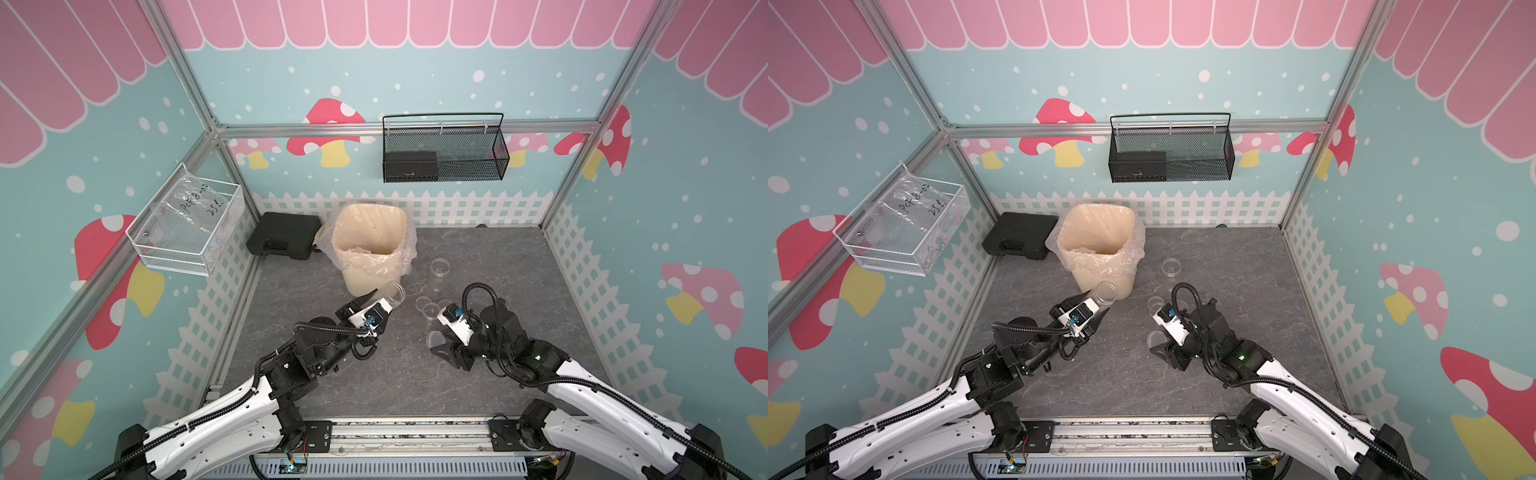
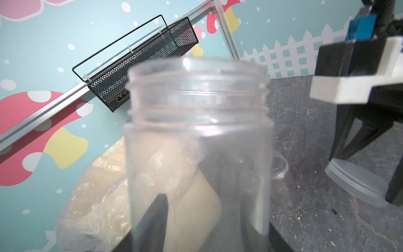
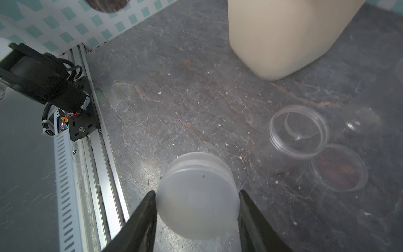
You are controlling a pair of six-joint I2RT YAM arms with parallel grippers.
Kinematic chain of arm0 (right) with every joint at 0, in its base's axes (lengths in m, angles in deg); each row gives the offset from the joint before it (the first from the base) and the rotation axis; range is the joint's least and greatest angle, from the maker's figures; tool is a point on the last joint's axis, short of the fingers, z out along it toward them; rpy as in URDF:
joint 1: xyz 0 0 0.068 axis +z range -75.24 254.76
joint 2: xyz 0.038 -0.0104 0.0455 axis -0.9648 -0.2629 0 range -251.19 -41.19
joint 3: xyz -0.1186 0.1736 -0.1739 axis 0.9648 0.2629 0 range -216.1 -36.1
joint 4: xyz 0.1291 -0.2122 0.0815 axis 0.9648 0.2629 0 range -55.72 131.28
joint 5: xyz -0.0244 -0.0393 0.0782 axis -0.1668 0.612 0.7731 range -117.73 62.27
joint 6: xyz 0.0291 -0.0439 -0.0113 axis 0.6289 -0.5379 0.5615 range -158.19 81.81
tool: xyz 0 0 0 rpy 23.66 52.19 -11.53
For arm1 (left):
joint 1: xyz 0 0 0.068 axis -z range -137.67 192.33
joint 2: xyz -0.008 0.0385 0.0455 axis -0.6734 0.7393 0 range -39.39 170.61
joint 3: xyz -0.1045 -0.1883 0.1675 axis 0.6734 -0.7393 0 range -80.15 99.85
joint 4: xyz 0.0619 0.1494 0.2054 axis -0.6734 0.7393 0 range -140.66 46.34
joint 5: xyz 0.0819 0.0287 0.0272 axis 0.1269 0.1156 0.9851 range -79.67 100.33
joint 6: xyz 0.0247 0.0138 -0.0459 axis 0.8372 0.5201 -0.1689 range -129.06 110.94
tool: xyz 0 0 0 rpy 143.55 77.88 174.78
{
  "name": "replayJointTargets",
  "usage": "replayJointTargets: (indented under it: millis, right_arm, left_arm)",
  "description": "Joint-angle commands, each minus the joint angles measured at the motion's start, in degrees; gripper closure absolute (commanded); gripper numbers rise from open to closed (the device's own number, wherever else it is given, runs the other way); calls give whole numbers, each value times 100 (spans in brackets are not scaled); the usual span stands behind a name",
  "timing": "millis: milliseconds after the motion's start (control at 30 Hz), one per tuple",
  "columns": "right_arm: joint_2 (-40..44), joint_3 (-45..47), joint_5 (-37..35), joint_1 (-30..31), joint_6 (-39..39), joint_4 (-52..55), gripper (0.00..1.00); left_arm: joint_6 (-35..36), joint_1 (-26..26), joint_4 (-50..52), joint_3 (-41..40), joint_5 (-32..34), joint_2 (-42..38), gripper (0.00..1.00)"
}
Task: Empty the moldy dried flower tea in the jars
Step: Place the lid at the center of the board.
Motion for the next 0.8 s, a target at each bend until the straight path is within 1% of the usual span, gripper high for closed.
replayJointTargets:
  millis: [0, 333, 433, 567, 767]
  right_arm:
    - [-106, 163, -186, 72, 714, -36, 100]
    - [-396, 645, -528, 495, 1072, -248, 100]
    - [-521, 719, -656, 637, 1132, -271, 97]
    - [-742, 806, -844, 891, 1082, -312, 96]
    - [-1079, 861, -863, 1174, 1086, -389, 94]
  left_arm:
    - [-29, -39, -364, -111, 135, -72, 60]
    - [-57, -39, -406, -173, 99, -157, 60]
    - [-74, -39, -429, -226, 95, -212, 60]
    - [-75, -40, -429, -245, 83, -244, 60]
    - [-60, -40, -402, -244, 94, -281, 60]
